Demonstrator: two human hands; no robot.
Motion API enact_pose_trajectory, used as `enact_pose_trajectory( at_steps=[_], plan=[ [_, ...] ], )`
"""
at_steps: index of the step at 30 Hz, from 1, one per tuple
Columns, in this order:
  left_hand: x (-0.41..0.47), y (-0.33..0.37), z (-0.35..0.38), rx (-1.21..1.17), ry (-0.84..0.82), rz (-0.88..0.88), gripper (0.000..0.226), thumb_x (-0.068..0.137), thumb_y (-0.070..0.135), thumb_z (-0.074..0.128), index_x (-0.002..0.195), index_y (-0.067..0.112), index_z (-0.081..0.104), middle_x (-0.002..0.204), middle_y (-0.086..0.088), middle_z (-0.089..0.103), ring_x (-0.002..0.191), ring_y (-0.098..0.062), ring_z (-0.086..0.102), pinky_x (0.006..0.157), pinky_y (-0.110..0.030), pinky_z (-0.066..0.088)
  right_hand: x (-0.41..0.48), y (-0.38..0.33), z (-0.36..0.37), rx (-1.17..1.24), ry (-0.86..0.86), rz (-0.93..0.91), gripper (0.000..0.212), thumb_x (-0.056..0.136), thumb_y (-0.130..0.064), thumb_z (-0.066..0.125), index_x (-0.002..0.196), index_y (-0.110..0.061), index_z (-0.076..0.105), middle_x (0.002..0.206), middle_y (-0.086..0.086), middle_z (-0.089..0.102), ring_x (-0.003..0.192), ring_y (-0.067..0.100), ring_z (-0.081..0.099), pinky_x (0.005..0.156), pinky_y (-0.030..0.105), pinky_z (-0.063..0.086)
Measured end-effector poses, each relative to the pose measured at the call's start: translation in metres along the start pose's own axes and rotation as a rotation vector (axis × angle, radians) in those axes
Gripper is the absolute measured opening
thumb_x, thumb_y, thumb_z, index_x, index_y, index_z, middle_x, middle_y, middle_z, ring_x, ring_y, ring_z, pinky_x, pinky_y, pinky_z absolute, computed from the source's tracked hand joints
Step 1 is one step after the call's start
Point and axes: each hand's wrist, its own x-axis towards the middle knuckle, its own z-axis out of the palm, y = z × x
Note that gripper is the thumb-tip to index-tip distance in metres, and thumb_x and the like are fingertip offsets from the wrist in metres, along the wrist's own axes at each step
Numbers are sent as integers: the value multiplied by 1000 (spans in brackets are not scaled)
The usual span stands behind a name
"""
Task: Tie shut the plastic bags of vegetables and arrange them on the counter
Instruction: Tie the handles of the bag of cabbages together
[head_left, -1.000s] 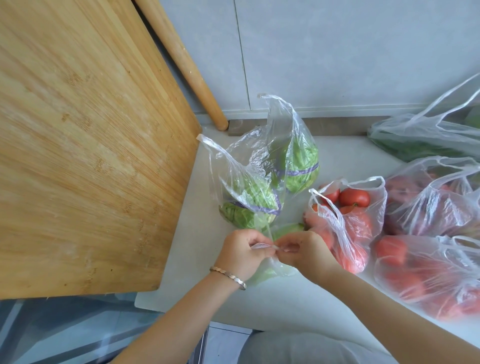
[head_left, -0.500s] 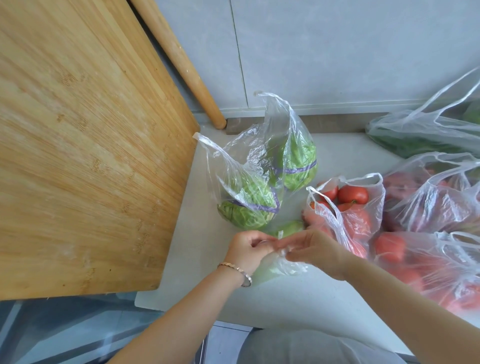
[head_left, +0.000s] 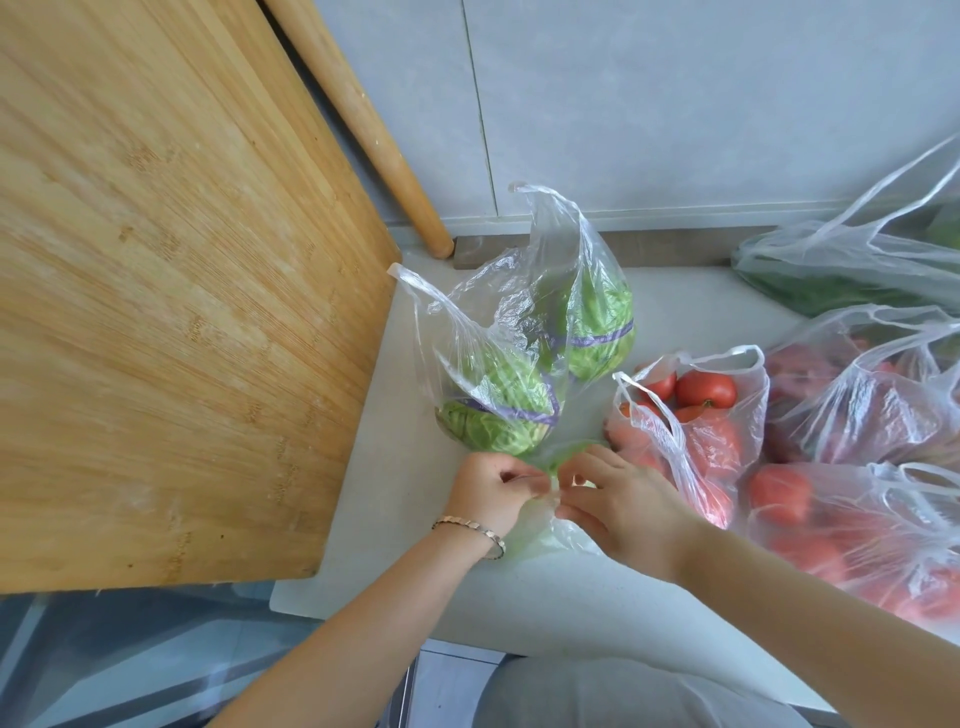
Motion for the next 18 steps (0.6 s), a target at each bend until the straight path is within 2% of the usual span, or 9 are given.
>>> enact_pose_trajectory(
  at_steps=[3,5,7,10,11,12,15,16,18],
  plan=[
    [4,-10,-5,101,90,44,12,74,7,69,64,12,69,59,10,60,59,-3,56,60,-14,44,-11,-4,3,36,7,-4,51,96,-41,26,69,-21,65,82,-3,55,77,14,44,66,23,43],
    [5,-22,-8,167,91,20,27,74,7,68,53,22,62,58,11,60,59,-4,56,57,-11,42,-22,-5,10,51,-4,-15,42,95,-40,33,70,-23,64,83,-4,52,78,14,43,68,22,41],
    [3,-27,-8,191,55,-23,29,74,6,67,52,24,61,58,8,61,61,-8,58,63,-17,46,-29,-6,15,68,-77,26,32,90,-38,42,70,-25,64,82,-5,53,79,14,45,68,22,45],
    [6,-19,-14,270,29,13,16,77,11,65,65,20,66,74,-1,68,76,-16,63,75,-27,50,-19,-7,10,140,-228,183,36,87,-43,38,80,-23,67,82,-2,61,80,19,56,69,30,52],
    [7,-10,-19,331,57,70,7,80,13,63,77,18,67,83,-1,69,83,-16,62,78,-27,49,-12,-7,3,186,-279,253,38,89,-43,37,87,-21,68,87,-1,63,85,20,58,75,30,49],
    [10,-1,-25,382,128,153,11,82,16,61,92,15,66,92,-2,68,89,-17,61,81,-27,47,-5,-5,-6,225,-303,305,34,92,-40,40,93,-20,67,90,-2,65,88,18,58,80,27,44],
    [15,32,-40,345,457,363,50,77,20,69,119,5,47,111,-9,52,106,-25,51,95,-35,42,27,-2,-37,293,-144,367,16,89,-25,54,98,-22,67,78,-18,60,75,-1,55,81,18,44],
    [15,44,-44,265,561,386,64,73,22,72,125,1,40,117,-12,45,111,-28,46,100,-38,39,41,-3,-50,321,-36,376,16,87,-20,57,100,-21,66,77,-18,58,74,-1,55,80,20,46],
    [21,65,-52,114,671,376,89,68,25,77,135,0,25,129,-16,34,122,-31,38,106,-42,33,75,2,-75,364,193,383,21,84,-10,59,105,-12,64,89,-3,60,82,12,58,82,28,49]
  ],
)
